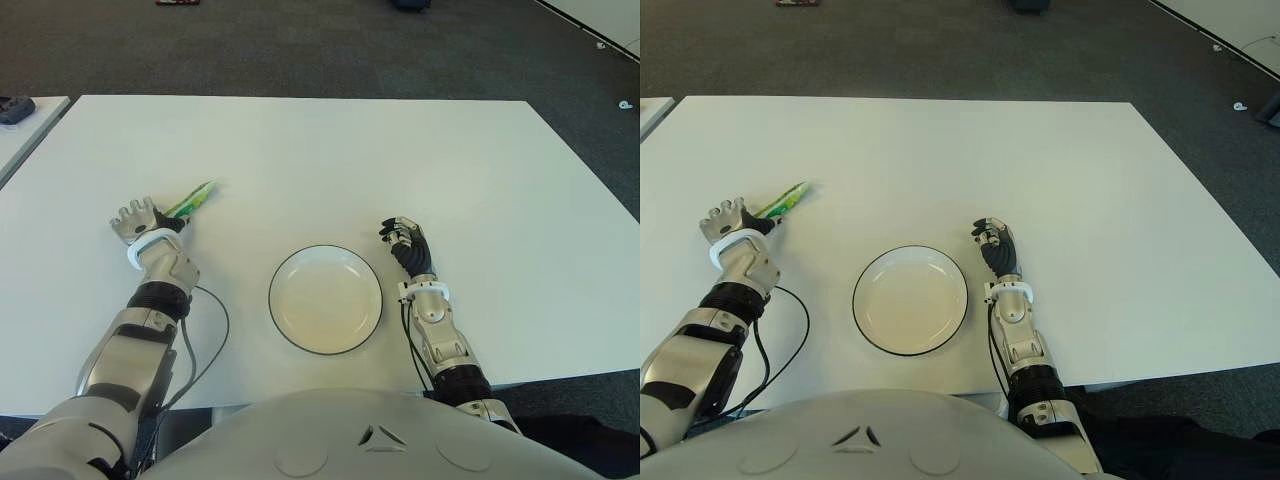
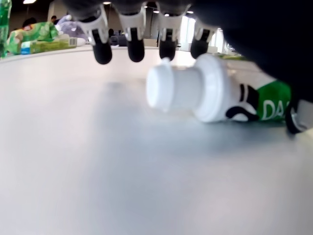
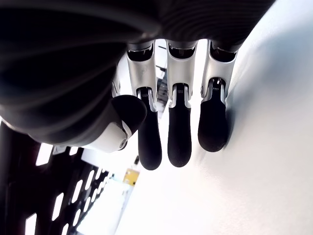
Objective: Put the toothpaste on the table into the plate.
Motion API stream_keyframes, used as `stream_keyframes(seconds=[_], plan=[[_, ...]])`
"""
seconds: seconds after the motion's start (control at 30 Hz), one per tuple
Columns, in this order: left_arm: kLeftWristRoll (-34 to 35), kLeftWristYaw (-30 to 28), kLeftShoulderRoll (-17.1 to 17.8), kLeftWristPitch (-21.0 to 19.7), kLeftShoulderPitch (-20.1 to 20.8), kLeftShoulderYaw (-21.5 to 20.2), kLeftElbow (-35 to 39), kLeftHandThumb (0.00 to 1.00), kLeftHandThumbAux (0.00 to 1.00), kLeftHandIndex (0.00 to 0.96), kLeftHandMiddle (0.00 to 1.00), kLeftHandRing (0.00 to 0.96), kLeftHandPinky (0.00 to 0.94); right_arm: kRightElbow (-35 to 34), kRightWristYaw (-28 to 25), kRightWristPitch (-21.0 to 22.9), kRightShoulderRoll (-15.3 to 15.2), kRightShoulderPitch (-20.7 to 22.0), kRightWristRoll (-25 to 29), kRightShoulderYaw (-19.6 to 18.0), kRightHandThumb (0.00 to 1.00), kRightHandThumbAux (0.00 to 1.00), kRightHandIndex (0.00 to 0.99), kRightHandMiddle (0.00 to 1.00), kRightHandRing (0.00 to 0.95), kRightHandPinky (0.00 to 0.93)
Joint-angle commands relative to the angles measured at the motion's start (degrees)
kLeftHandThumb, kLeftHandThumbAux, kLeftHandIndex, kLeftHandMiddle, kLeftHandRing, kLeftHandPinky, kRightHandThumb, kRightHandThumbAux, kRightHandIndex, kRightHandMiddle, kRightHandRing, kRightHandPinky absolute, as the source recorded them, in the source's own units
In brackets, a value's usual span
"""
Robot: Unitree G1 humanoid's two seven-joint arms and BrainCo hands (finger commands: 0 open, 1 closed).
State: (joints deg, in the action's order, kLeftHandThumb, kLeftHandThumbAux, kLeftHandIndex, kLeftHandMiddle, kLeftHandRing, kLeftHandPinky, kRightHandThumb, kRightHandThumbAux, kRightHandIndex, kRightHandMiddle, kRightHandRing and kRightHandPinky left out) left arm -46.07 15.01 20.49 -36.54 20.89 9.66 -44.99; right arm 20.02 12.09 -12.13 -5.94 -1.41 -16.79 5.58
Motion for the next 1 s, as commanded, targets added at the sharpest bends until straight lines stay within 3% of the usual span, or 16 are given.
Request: stream_keyframes(seconds=[0.03, 0.23, 0.63, 1.0], plan=[[1.22, 0.3, -0.92, 0.48, -0.28, 2.29, 0.96, 0.205, 0.384, 0.002, 0.033, 0.005, 0.051, 1.17, 0.19, 0.86, -0.19, -0.67, -0.18, -0.13, 0.829, 0.698, 0.374, 0.483, 0.464, 0.401], [0.26, -0.62, -1.2, -1.84, -1.8, 4.73, 8.07, 0.225, 0.391, 0.0, 0.046, 0.02, 0.073, 0.91, 0.18, 1.13, 0.0, -0.85, -0.03, 0.0, 0.829, 0.698, 0.372, 0.485, 0.467, 0.42], [-1.93, -5.83, 2.74, -1.15, -8.31, 8.87, 26.27, 0.276, 0.431, 0.0, 0.061, 0.036, 0.096, 0.82, 0.27, 0.38, 0.1, -1.1, 0.05, 0.15, 0.829, 0.698, 0.372, 0.485, 0.471, 0.433], [-1.92, -5.24, 6.28, 7.12, -10.56, 10.19, 29.81, 0.347, 0.486, 0.004, 0.096, 0.073, 0.152, 0.73, 0.96, 0.53, 0.28, -1.28, -0.49, 0.45, 0.83, 0.698, 0.371, 0.485, 0.469, 0.438]])
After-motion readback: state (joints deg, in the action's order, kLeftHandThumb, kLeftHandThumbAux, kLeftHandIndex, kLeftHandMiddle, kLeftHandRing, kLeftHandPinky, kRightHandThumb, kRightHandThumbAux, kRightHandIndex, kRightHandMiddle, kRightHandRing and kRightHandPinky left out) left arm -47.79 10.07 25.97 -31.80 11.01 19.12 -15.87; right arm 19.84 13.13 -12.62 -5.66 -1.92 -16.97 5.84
